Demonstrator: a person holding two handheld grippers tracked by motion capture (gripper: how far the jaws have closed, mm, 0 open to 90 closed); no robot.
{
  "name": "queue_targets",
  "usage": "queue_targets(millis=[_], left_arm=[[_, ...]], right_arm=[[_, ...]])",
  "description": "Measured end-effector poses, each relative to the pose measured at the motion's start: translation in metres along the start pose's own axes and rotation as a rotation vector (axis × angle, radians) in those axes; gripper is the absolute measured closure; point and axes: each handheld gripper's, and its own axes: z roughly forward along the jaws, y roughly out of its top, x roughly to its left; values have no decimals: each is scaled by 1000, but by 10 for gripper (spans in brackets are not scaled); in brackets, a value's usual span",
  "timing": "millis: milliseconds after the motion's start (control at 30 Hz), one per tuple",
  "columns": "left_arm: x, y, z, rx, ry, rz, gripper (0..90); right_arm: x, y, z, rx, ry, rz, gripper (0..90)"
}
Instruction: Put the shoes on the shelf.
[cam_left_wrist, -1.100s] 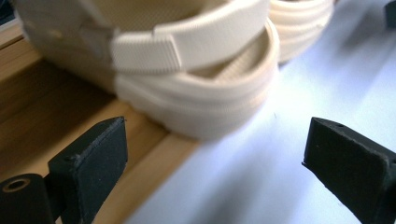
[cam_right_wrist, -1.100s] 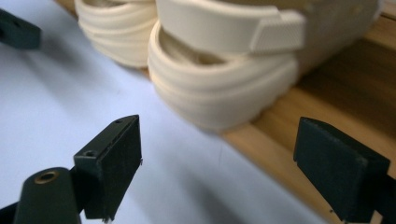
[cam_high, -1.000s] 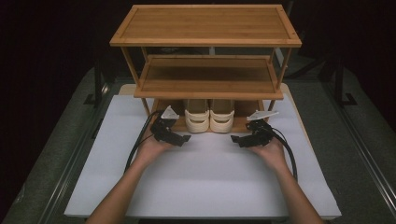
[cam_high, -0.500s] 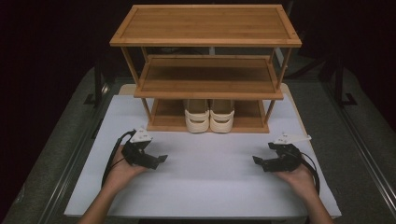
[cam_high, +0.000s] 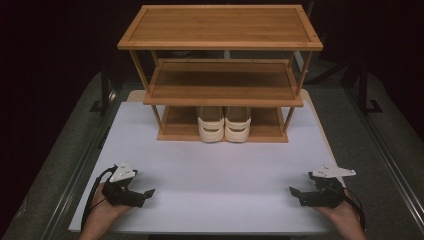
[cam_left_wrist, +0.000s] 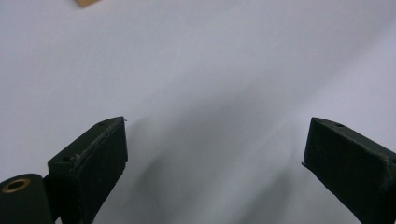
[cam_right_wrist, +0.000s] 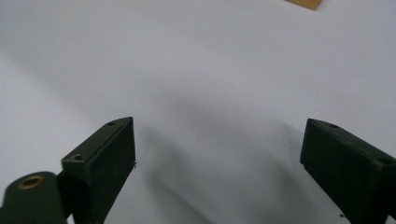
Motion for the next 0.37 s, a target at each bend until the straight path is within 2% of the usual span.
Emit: queue_targets(millis=[67, 167, 200, 367], left_arm=[[2, -3, -1, -7, 7, -3, 58], [4, -4, -1, -7, 15, -8, 36], [5, -4, -1, -1, 14, -6, 12], [6, -10, 4, 23, 10, 16, 8]], right_arm=[[0, -2, 1, 12, -4, 4, 80], [0, -3, 6, 37, 6, 10, 21], [0, -4, 7, 46, 6, -1, 19], [4, -4, 8, 51, -16, -22, 19]])
